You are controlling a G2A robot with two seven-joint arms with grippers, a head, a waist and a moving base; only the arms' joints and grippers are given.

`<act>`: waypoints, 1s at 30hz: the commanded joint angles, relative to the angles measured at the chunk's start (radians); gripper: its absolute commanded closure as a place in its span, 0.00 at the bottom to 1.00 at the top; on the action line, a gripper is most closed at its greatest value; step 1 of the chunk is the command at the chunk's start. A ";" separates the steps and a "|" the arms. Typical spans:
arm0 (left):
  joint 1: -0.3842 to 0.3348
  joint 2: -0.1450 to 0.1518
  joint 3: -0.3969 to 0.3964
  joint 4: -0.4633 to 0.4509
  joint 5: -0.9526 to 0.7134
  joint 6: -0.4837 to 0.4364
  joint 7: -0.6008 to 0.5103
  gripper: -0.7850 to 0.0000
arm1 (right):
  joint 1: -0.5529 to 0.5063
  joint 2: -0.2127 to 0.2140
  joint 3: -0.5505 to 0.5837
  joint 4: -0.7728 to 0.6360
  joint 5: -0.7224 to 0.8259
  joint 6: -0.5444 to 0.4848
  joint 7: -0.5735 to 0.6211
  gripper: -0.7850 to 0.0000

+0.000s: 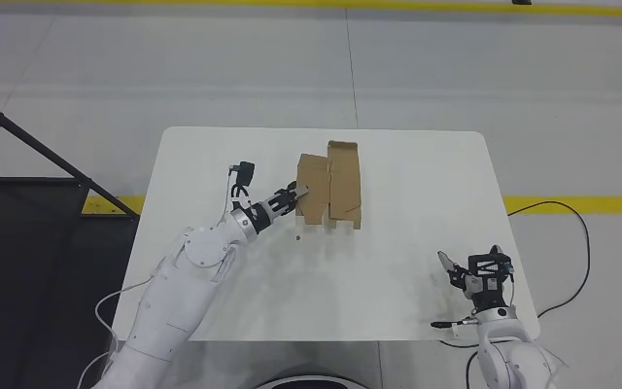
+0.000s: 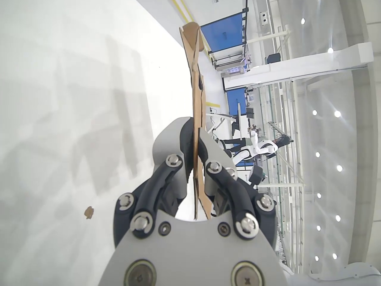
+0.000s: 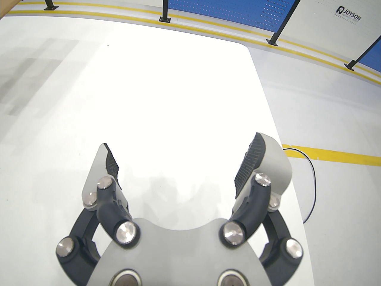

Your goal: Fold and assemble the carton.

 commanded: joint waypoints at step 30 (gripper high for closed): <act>0.099 0.039 -0.124 -0.033 -0.079 -0.375 -0.173 1.00 | 0.298 -0.030 -0.153 0.121 0.713 -0.347 0.255 0.00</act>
